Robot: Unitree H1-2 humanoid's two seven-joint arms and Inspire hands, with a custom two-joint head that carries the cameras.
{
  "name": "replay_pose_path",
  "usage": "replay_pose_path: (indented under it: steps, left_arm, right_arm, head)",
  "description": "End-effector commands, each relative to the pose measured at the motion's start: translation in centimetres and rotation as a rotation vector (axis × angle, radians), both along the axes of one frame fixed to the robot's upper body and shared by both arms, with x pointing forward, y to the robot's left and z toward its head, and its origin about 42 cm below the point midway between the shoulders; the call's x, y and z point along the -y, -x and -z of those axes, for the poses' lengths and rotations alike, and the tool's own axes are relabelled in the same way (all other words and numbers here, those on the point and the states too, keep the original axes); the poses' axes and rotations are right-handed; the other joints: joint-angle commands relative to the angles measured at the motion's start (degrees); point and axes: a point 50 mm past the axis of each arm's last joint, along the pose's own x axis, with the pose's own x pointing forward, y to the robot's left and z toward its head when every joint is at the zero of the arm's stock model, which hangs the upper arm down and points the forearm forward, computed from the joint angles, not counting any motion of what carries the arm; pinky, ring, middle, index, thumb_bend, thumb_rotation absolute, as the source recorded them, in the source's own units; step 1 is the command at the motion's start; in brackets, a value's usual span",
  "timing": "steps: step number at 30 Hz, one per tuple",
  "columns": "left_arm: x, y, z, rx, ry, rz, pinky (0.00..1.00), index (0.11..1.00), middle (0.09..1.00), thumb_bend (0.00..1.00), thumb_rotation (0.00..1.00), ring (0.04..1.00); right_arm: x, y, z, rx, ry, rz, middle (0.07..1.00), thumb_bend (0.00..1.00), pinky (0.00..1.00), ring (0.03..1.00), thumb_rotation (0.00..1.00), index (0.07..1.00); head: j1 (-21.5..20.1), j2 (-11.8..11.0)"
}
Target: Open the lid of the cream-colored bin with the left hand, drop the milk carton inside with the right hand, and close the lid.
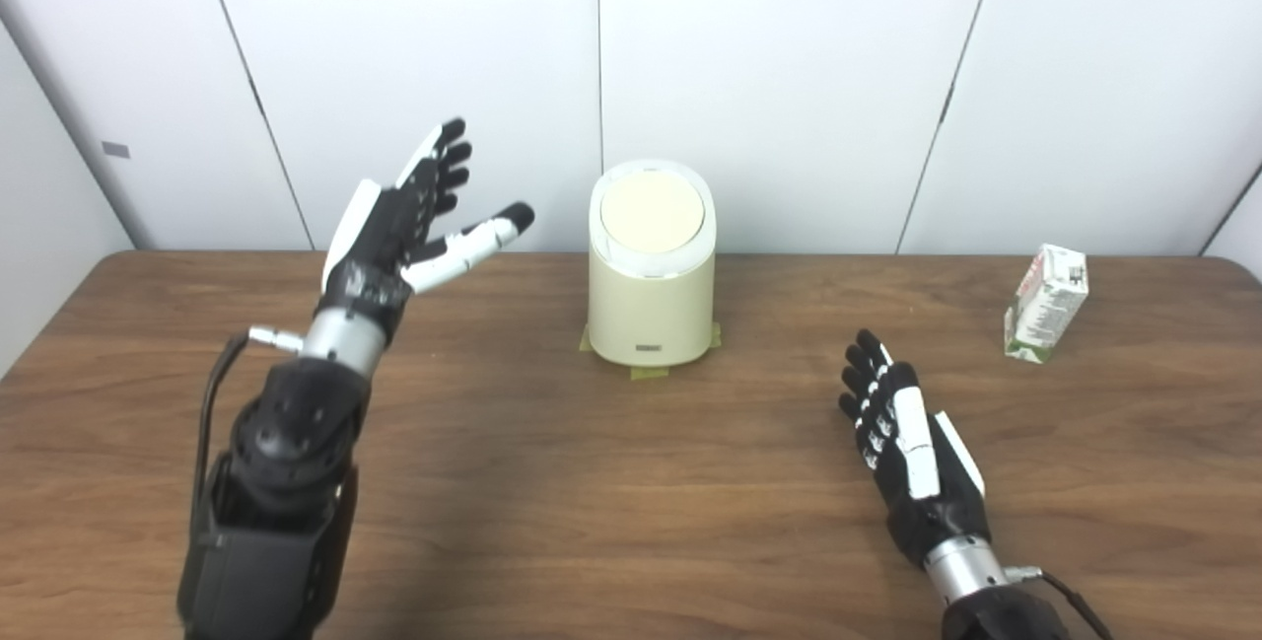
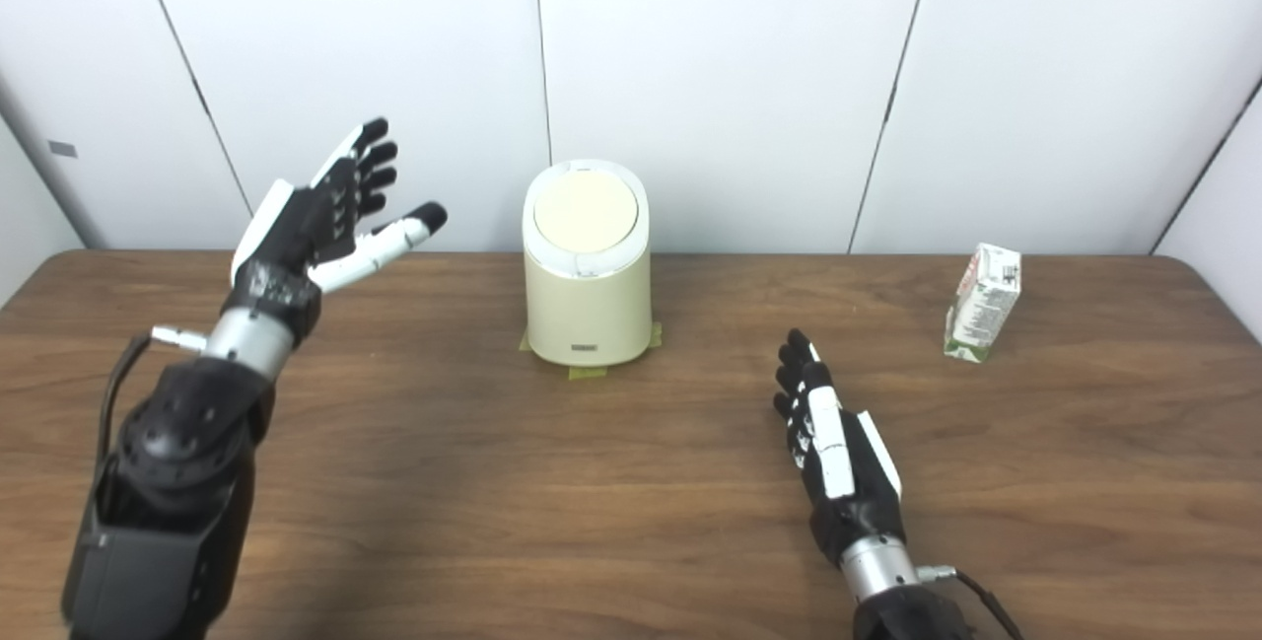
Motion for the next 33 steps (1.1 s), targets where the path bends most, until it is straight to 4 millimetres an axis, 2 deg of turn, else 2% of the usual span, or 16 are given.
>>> replay_pose_path:
  steps: [1,5,9,14,16,24,28,33]
  left_arm:
    - [0.9,-1.5,-3.1,0.073,-0.038,0.016,0.89,0.980,0.944,0.80,0.37,0.927]
    - [2.1,-3.9,-4.4,0.061,-0.083,0.028,0.90,0.975,0.941,0.82,0.34,0.931]
    - [3.5,-6.3,-5.5,0.031,-0.091,0.050,0.86,0.969,0.946,0.78,0.27,0.926]
    - [4.6,-9.1,-6.3,-0.026,-0.137,0.061,0.88,0.979,0.957,0.78,0.29,0.935]
    - [4.9,-9.9,-6.4,-0.045,-0.149,0.061,0.89,0.985,0.961,0.79,0.26,0.936]
    - [6.6,-12.3,-7.2,-0.098,-0.252,0.063,0.88,1.000,0.980,0.81,0.17,0.935]
    - [7.7,-13.1,-7.5,-0.103,-0.375,0.054,0.86,1.000,0.973,0.82,0.17,0.941]
    - [9.1,-13.5,-7.5,-0.078,-0.545,0.037,0.83,0.987,0.969,0.86,0.15,0.947]
  right_arm:
    - [-0.1,-0.9,-1.7,0.099,-0.009,-0.011,1.000,0.67,1.00,1.000,1.00,1.000]
    - [0.0,-1.0,-1.4,0.097,-0.011,-0.011,1.000,0.67,0.99,1.000,1.00,1.000]
    - [0.2,-1.2,-1.3,0.092,-0.006,-0.013,1.000,0.68,1.00,1.000,1.00,1.000]
    - [0.1,-1.4,-1.2,0.096,-0.021,-0.014,1.000,0.69,1.00,1.000,1.00,1.000]
    - [0.0,-1.5,-1.1,0.096,-0.026,-0.013,0.999,0.69,1.00,1.000,1.00,0.999]
    - [-0.4,-1.7,-1.4,0.096,-0.041,-0.004,0.994,0.68,1.00,1.000,1.00,0.994]
    - [-0.6,-1.7,-1.5,0.100,-0.049,-0.002,0.998,0.68,1.00,1.000,1.00,0.997]
    - [-0.8,-1.7,-1.6,0.108,-0.044,-0.007,0.996,0.68,1.00,1.000,1.00,0.998]
  head:
    - [0.3,0.0]
    - [0.6,-0.2]
    - [0.9,0.0]
    - [1.4,-0.2]
    - [1.6,-0.5]
    - [1.6,-0.4]
    - [1.3,-0.9]
    - [1.2,-0.2]
